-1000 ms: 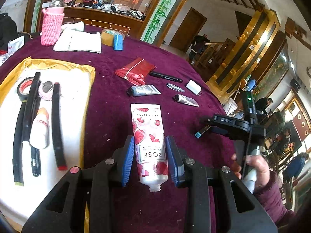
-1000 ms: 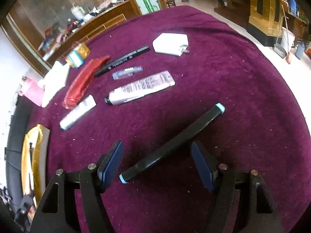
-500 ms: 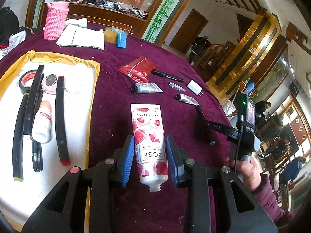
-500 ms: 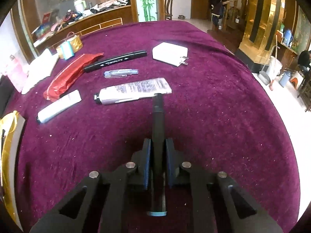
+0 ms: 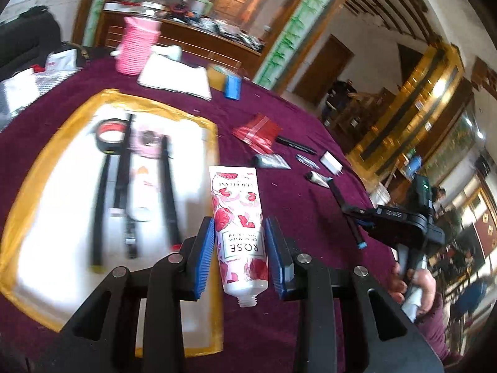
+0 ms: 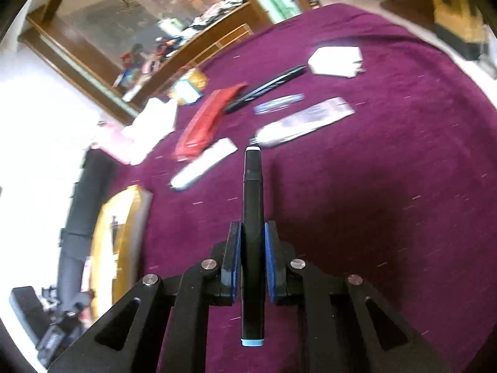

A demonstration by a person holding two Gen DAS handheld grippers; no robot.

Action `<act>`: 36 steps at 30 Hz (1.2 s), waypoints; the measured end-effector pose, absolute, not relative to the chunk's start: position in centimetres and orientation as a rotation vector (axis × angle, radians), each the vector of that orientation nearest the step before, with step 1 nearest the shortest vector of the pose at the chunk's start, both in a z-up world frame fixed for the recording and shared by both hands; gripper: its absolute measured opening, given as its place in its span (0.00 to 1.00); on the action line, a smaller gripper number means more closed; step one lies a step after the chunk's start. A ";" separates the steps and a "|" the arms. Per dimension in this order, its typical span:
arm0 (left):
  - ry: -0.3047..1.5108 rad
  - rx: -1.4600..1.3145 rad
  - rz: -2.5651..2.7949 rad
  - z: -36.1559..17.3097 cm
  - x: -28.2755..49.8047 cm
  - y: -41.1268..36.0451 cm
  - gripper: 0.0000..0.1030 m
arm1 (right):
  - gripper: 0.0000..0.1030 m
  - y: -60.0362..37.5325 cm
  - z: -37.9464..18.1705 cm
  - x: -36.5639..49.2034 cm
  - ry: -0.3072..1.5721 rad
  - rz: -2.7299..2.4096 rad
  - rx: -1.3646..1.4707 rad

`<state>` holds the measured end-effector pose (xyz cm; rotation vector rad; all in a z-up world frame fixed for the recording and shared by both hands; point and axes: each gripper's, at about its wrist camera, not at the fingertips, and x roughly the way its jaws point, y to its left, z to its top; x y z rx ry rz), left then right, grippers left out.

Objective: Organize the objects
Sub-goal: 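Lower the rose tube and blue-capped marker into the tray and open both grippers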

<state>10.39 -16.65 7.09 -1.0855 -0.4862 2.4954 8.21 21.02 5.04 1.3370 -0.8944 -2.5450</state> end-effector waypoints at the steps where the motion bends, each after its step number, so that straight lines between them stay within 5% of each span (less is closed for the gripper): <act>1: -0.494 -1.086 2.520 7.2 10.5 -17.5 0.29 | 0.12 20.1 5.5 8.2 -0.899 -2.507 1.327; 18: -0.312 -1.312 2.741 4.1 7.5 -24.8 0.30 | 0.13 -2.7 6.2 3.5 -0.630 -2.093 1.438; 36: -0.363 -1.339 2.712 2.5 5.0 -26.2 0.30 | 0.13 -7.6 4.3 -0.8 -0.350 -2.352 1.611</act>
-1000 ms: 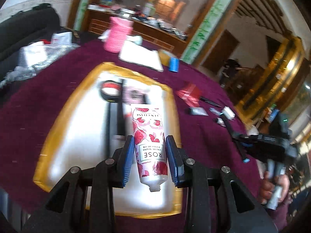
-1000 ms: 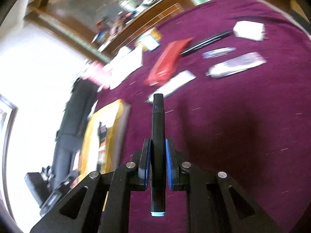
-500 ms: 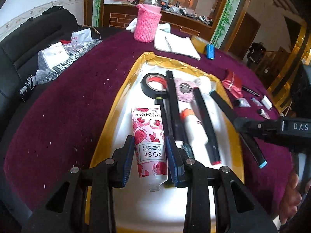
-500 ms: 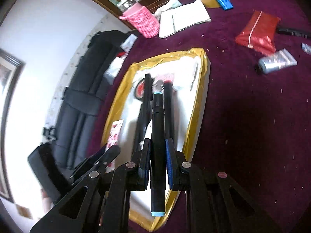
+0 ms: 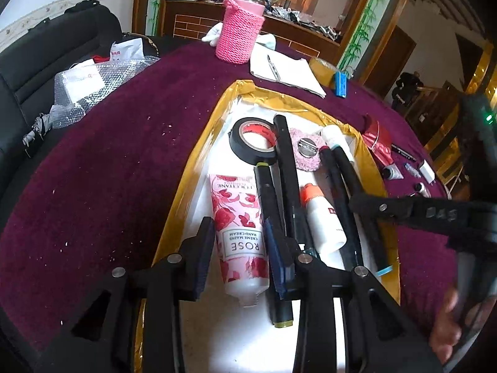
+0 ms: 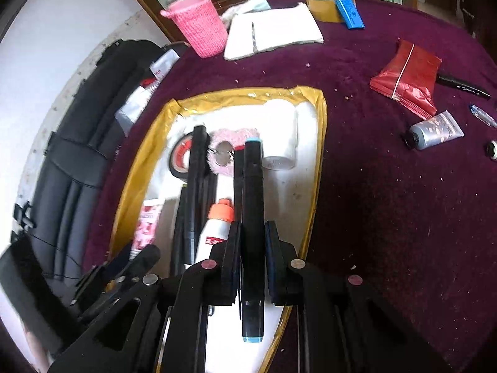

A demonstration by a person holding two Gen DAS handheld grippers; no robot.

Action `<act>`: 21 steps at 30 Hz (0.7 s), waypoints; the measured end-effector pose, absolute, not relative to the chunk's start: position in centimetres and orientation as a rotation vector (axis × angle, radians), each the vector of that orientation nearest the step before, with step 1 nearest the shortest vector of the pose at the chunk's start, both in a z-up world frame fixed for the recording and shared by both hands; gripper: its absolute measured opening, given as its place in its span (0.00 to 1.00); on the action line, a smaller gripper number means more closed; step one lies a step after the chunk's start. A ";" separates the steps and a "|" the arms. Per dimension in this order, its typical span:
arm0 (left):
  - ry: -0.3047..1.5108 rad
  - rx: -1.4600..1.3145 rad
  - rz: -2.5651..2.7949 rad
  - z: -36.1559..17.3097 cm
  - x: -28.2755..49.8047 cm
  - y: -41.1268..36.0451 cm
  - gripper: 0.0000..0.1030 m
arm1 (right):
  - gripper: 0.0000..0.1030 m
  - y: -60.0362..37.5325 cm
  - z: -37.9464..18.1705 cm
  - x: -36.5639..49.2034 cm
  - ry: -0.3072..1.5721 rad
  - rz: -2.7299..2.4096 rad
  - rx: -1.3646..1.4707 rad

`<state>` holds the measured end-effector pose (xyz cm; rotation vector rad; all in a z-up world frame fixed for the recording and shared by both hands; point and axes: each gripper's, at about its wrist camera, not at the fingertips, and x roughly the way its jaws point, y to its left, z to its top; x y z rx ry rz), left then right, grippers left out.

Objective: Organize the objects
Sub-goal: 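Lower the rose tube and blue-capped marker into the tray and open both grippers, then lift both grippers away from the tray toward the table items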

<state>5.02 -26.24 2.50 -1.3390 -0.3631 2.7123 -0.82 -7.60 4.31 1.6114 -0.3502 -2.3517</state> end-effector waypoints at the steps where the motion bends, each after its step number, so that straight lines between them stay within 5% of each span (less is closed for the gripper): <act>1: -0.379 -1.331 2.718 2.6 5.2 -26.4 0.30 | 0.13 -7.6 4.1 -0.9 -0.347 -2.353 1.622; 10: -0.589 -1.263 2.686 3.2 7.2 -27.6 0.50 | 0.13 -8.4 4.4 -0.3 -0.242 -2.448 1.603; 17: -0.725 -1.204 2.660 3.9 8.1 -28.8 0.59 | 0.45 -9.3 5.7 1.1 -0.223 -2.450 1.469; 21: -0.755 -1.206 2.676 4.4 8.6 -29.1 0.59 | 0.47 -9.9 7.8 3.0 -0.081 -2.534 1.306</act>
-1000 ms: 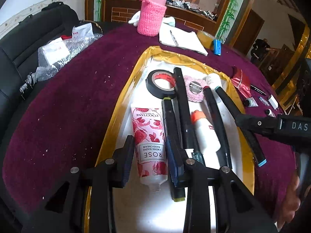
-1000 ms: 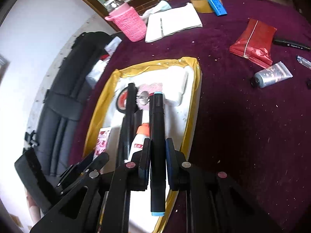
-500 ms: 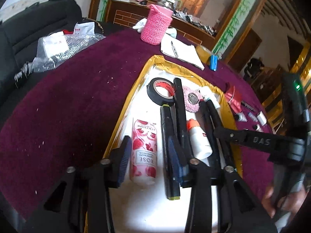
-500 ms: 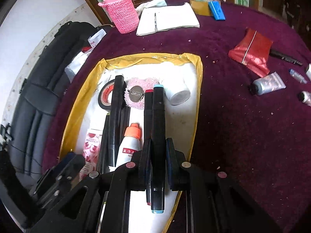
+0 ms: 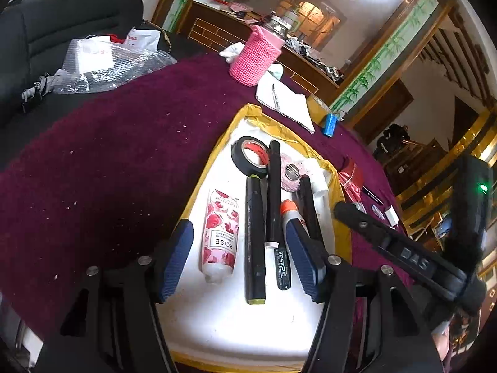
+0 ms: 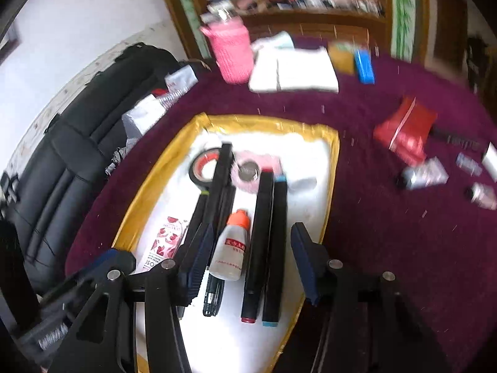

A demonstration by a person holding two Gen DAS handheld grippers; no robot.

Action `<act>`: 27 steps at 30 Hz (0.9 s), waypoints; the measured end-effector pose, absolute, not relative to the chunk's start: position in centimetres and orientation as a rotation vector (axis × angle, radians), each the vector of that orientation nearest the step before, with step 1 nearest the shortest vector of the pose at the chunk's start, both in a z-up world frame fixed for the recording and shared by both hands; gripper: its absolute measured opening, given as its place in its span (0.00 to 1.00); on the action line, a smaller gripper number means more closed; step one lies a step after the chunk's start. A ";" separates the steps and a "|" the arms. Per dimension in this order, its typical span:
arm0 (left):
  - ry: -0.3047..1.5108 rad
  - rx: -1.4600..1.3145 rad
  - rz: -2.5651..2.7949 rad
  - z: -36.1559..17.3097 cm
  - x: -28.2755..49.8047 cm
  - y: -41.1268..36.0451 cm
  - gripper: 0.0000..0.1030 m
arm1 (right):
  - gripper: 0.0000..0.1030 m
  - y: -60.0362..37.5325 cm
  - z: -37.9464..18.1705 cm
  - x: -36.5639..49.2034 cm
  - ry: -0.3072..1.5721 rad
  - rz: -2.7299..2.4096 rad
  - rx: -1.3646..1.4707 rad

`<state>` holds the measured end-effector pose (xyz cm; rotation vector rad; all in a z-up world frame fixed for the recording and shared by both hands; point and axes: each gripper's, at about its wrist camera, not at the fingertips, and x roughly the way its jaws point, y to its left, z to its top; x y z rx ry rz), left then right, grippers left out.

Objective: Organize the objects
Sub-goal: 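Lift both grippers away from the tray toward the table items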

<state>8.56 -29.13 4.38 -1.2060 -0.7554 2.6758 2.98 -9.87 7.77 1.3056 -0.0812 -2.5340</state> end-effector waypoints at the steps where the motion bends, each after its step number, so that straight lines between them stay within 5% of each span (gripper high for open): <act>1: -0.753 -1.204 2.685 4.6 8.7 -29.0 0.59 | 0.47 -9.9 8.2 3.3 -0.054 -2.553 1.273; 14: -0.615 -1.173 2.723 6.9 10.0 -24.0 0.59 | 0.58 -6.5 12.2 8.2 0.230 -2.827 0.907; 27: -0.423 -1.169 2.701 8.6 9.9 -16.6 0.59 | 0.58 1.1 13.0 9.5 0.175 -2.991 0.888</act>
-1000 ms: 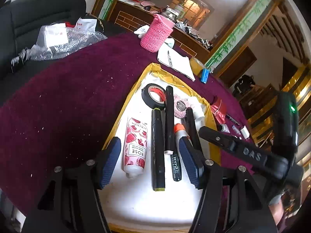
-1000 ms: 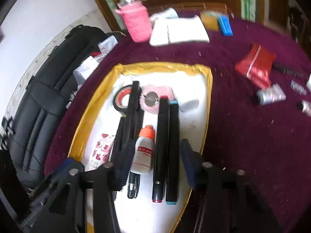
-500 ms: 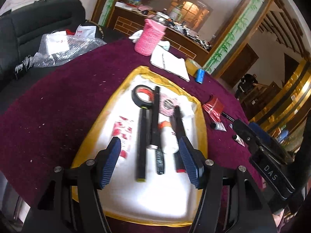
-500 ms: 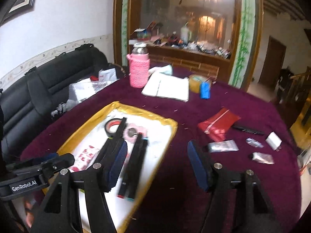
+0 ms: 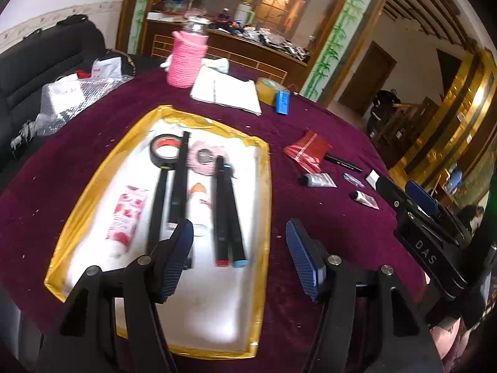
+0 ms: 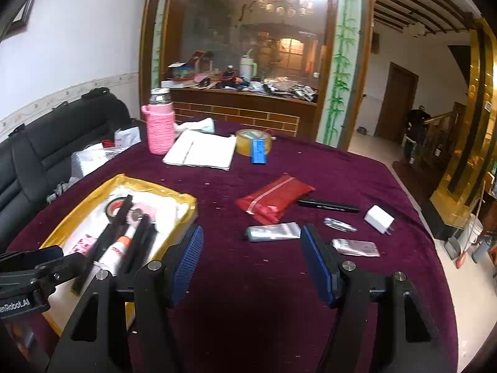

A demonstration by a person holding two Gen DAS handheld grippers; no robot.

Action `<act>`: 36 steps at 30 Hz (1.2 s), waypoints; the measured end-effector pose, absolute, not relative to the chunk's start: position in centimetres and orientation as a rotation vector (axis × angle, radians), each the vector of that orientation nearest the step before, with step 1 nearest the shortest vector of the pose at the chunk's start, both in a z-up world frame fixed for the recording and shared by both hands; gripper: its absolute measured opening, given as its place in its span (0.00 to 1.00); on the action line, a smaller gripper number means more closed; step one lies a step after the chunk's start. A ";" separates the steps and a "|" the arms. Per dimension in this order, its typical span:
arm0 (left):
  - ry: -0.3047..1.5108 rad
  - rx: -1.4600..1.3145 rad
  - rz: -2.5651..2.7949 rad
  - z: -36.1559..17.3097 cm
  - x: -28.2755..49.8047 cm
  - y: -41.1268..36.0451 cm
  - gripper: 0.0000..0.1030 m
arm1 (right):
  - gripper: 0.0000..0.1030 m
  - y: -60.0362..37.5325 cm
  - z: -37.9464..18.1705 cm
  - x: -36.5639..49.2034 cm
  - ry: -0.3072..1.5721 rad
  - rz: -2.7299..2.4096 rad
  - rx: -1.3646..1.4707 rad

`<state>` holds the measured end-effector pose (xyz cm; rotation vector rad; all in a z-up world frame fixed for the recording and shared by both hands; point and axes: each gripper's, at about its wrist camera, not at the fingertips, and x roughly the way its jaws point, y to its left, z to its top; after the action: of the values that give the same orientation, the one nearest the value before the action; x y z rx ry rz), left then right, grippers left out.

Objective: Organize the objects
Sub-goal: 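Lift both grippers away from the tray toward the table items, then grasp the beige L'Occitane cream tube with the left gripper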

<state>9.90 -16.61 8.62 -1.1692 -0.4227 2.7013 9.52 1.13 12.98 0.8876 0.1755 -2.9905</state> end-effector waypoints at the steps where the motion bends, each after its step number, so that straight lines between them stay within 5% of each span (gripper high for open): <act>1: -0.410 -1.169 2.699 8.7 9.8 -16.2 0.59 | 0.58 1.6 13.0 9.5 0.171 -2.997 0.889; 23: -0.186 -1.199 2.615 9.2 6.2 -7.0 0.59 | 0.62 10.5 12.0 6.6 0.113 -3.040 0.992; 29: -0.100 -1.162 2.569 9.9 3.9 -3.7 0.59 | 0.66 17.5 11.8 3.0 -0.043 -3.109 1.090; 36: 0.311 -1.119 2.488 7.0 -0.6 2.6 0.59 | 0.66 25.7 9.2 1.6 -0.383 -3.116 1.126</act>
<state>-0.64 2.59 6.99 -1.1186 0.3108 2.4881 1.57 25.75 9.24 1.1259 -0.3832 -3.1162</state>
